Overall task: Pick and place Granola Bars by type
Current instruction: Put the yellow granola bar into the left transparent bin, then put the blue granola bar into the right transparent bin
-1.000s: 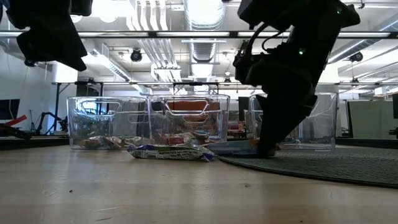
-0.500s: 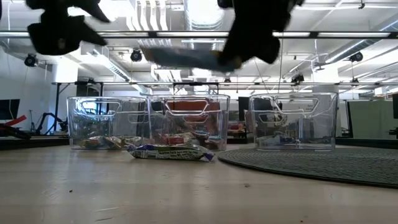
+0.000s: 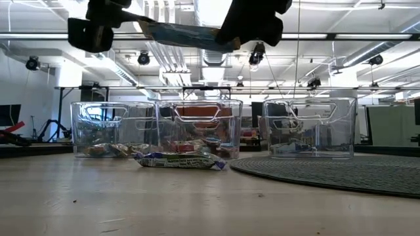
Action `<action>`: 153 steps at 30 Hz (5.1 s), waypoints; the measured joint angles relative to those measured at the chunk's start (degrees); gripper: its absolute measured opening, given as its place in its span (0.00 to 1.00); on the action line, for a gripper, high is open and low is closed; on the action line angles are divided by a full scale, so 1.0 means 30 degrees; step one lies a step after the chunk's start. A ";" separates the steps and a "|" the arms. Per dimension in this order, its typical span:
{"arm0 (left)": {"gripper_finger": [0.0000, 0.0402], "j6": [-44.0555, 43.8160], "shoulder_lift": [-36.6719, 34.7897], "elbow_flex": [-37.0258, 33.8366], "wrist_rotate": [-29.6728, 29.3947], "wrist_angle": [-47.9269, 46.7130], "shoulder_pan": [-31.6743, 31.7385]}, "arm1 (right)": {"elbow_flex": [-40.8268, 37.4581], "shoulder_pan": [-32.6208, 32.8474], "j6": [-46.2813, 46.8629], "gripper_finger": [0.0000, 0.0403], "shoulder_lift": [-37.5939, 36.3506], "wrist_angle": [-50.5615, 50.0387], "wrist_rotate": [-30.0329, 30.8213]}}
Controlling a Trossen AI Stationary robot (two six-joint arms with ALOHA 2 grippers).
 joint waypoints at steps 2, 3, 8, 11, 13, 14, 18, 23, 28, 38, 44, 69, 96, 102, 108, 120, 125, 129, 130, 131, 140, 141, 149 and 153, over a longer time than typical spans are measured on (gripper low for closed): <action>0.35 0.0095 0.0000 0.0000 0.0432 0.0274 0.0208 | 0.0000 0.0081 0.0011 0.17 0.0000 -0.0159 0.0359; 0.35 0.0088 0.0000 -0.0003 0.0551 0.0187 0.0328 | 0.0000 0.0136 0.0009 0.17 0.0000 -0.0215 0.0632; 0.36 -0.0953 0.0000 -0.0840 0.1772 0.0177 0.0886 | 0.0030 0.0350 0.0008 0.17 0.0000 -0.0254 0.1448; 0.36 -0.1902 0.0000 -0.1784 0.2099 0.1238 0.0986 | 0.0031 0.0386 0.0022 0.17 0.0000 -0.0247 0.1473; 0.36 -0.2356 0.0000 -0.2441 0.2134 0.2205 0.0990 | 0.0029 0.0386 0.0029 0.17 0.0000 -0.0247 0.1485; 0.36 -0.2672 0.0000 -0.2798 0.2142 0.2848 0.0990 | 0.0029 0.0411 0.0029 0.17 -0.0006 -0.0247 0.1494; 0.36 -0.3258 0.0000 -0.4300 0.2145 0.7246 0.0990 | 0.0029 0.0466 -0.0021 0.17 -0.0007 -0.0247 0.1572; 0.36 -0.3832 -0.0007 -0.5071 0.1850 0.9152 0.0990 | 0.0019 0.0466 -0.0090 0.17 -0.0007 -0.0242 0.1868; 0.36 -0.4039 0.0575 -0.4874 0.1799 0.8610 0.0968 | 0.0015 0.0459 -0.0159 0.17 -0.0007 -0.0232 0.1982; 0.36 -0.3808 0.3005 -0.3379 0.2930 0.8734 0.1033 | 0.0000 0.0268 -0.0170 0.17 0.0005 -0.0183 0.1978; 0.36 -0.3190 0.3395 -0.2959 0.2943 0.8761 0.1055 | 0.0000 0.0233 -0.0168 0.17 0.0051 -0.0189 0.1957; 0.34 -0.3141 0.3395 -0.2936 0.2217 0.8842 0.1281 | 0.0000 0.0249 -0.0162 0.17 0.0087 -0.0189 0.1762; 0.16 -0.1799 0.3226 -0.3031 0.1733 0.7451 0.1623 | 0.0000 0.0262 0.0819 0.39 -0.0058 -0.1553 0.2553; 0.16 0.0823 0.1086 -0.2523 -0.0488 0.5492 0.1974 | 0.0007 0.0499 0.2497 0.50 -0.0413 -0.4207 0.4670; 0.16 0.4110 -0.2216 0.0187 -0.6347 -0.5166 0.2090 | 0.0036 0.0831 0.3480 0.53 -0.1513 -0.5345 0.6947; 0.16 0.7932 -0.1610 0.3335 -1.2108 -1.6640 0.3129 | -0.0124 0.0226 0.3441 0.53 -0.1666 -0.5755 0.6937; 0.17 1.0104 0.0229 0.2730 -1.2095 -1.6762 0.4325 | -0.0124 0.0240 0.3500 0.53 -0.1588 -0.5754 0.6905; 0.19 1.1106 0.1758 0.2674 -1.1814 -1.6749 0.5083 | -0.0131 0.0226 0.3801 0.53 -0.1588 -0.5770 0.6828; 0.21 1.1138 0.2078 0.2674 -1.1617 -1.6750 0.5188 | -0.0138 0.0226 0.3840 0.53 -0.1588 -0.5792 0.6813; 0.23 1.1158 0.2354 0.2674 -1.1541 -1.6749 0.5323 | -0.0138 0.0226 0.3866 0.53 -0.1588 -0.5829 0.6787; 0.44 1.1435 0.2898 0.3055 -1.0642 -1.6802 0.5483 | -0.0138 0.0233 0.3922 0.53 -0.1588 -0.6581 0.6706; 0.45 1.1671 0.2766 0.3292 -1.0132 -1.6773 0.5459 | -0.0138 0.0233 0.3924 0.53 -0.1588 -0.6641 0.6709; 0.46 1.1912 0.1764 0.5472 -0.6819 -1.6734 0.4981 | -0.0296 0.0041 0.3856 0.53 -0.1588 -0.6688 0.6346; 0.46 1.1723 0.1625 0.6196 -0.6156 -1.6699 0.4188 | -0.0357 0.0029 0.3854 0.53 -0.1588 -0.6680 0.6323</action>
